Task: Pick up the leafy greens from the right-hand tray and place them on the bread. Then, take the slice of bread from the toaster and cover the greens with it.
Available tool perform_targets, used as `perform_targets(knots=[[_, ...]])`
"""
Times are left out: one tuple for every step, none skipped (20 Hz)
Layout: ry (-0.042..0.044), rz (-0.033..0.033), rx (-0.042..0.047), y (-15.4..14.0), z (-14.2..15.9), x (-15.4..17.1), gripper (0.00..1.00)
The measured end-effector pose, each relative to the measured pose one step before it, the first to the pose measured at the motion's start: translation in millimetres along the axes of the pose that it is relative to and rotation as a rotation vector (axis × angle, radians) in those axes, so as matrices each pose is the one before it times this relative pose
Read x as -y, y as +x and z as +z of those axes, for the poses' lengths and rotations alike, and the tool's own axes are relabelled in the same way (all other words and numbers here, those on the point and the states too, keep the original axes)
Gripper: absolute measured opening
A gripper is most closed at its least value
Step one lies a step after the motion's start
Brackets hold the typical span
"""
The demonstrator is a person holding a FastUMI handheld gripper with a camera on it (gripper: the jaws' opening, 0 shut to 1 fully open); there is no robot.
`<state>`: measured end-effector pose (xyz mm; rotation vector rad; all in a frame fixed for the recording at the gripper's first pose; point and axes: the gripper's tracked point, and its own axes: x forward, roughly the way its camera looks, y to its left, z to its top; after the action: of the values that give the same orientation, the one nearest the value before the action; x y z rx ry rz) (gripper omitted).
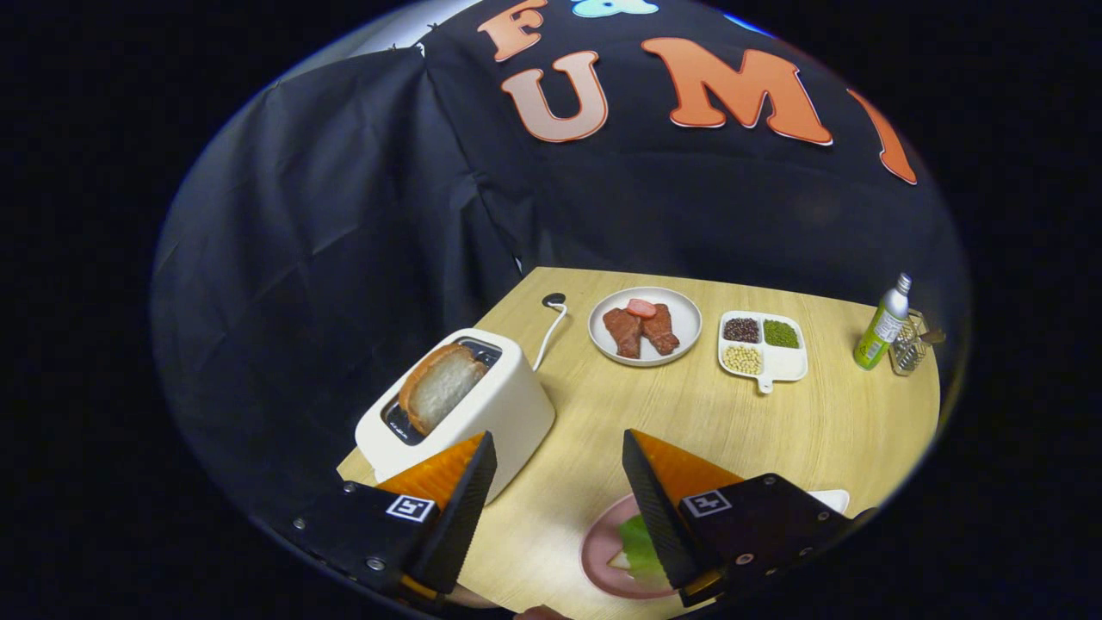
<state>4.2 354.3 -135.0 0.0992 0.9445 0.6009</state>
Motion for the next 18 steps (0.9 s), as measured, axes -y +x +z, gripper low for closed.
perform_targets(knots=[[-0.00614, 0.01286, -0.00482, 3.87, 4.96, -8.61, 0.91], [-0.00271, 0.01719, -0.00916, 1.70, 3.44, -10.64, 0.92], [0.00103, 0.02051, -0.00828, 3.47, 3.89, -10.89, 0.94], [0.00205, 0.01817, -0.00847, 4.26, 3.90, -9.64, 0.94], [0.00222, 0.01139, -0.00816, 4.52, 4.74, -7.51, 0.94], [0.00477, 0.00726, -0.00734, 4.96, 4.14, -6.37, 0.94], [0.00677, 0.01197, -0.01021, 4.43, 2.19, -6.05, 0.95], [0.00854, 0.01257, -0.01177, 5.05, 3.02, -7.45, 0.95], [0.00719, 0.01212, -0.00932, 5.41, 3.20, -6.71, 0.95], [0.00326, 0.01020, -0.01274, 3.50, 0.24, -4.05, 0.95], [0.00127, 0.00479, -0.01272, 3.46, 1.05, -5.67, 0.94], [-0.00209, 0.00436, -0.01441, 5.28, 0.02, -4.35, 0.94], [-0.00025, 0.00026, -0.01498, 4.53, -1.72, -2.03, 0.94], [0.00172, -0.00066, -0.01693, 4.34, -1.64, -2.02, 0.94], [0.00243, -0.00008, -0.01183, 5.43, -1.01, -2.37, 0.94], [0.00097, -0.00490, -0.01029, 4.02, 0.15, -0.37, 0.93], [0.00329, -0.00616, -0.01035, 5.26, -1.75, 0.22, 0.90], [0.00699, -0.00174, -0.01143, 5.93, -0.76, 0.38, 0.89]])
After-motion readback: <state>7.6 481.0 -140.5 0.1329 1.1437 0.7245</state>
